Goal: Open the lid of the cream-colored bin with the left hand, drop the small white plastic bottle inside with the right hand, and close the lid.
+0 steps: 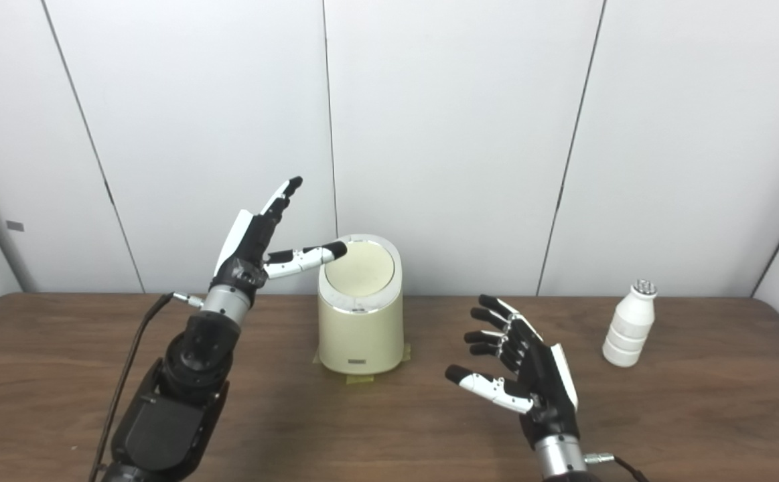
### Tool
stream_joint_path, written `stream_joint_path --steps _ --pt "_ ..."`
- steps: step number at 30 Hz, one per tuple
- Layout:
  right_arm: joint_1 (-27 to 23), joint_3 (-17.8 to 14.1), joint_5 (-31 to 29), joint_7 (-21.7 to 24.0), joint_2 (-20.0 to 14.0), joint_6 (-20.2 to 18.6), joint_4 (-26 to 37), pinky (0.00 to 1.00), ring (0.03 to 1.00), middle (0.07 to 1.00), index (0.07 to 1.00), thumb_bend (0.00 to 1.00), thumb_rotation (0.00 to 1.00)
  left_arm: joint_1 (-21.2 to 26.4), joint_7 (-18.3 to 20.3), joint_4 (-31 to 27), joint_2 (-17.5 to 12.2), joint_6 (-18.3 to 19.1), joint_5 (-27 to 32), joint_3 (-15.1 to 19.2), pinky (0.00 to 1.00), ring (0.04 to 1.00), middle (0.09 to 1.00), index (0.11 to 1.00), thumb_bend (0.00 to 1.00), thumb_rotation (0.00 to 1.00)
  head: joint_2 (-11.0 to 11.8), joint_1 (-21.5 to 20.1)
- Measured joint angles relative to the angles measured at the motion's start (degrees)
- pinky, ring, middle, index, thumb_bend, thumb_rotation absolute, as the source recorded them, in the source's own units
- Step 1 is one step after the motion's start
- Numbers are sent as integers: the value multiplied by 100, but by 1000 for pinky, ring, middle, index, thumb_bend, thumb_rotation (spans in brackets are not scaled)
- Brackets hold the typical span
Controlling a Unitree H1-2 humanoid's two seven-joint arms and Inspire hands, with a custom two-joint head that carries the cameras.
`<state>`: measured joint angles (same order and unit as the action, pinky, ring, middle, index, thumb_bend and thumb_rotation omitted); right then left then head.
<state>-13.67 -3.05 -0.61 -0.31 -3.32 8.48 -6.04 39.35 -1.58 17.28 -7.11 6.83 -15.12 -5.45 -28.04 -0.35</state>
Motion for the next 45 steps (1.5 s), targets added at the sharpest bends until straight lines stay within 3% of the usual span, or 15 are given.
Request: stream_joint_path --steps 11,19,39,45 --pt "2 13 76 -29 37 -1 32 578 642 768 784 818 203 254 -258 495 -25 -267 -895 -532 1000 1000 1000 1000 963 303 -26 -35" --pt "2 13 78 -30 40 -6 53 562 630 768 784 814 204 342 -354 716 11 -69 -1338 -695 998 1000 1000 1000 925 283 -44 -61" --pt "16 15 89 -30 81 -139 235 574 639 767 770 817 200 351 -485 823 20 111 -1576 -760 985 1000 1000 1000 821 210 -88 -88" --pt "18 13 85 -28 73 -138 243 572 639 769 772 816 202 403 -285 750 -231 516 -2146 -1250 1000 1000 1000 1000 883 137 -97 -62"
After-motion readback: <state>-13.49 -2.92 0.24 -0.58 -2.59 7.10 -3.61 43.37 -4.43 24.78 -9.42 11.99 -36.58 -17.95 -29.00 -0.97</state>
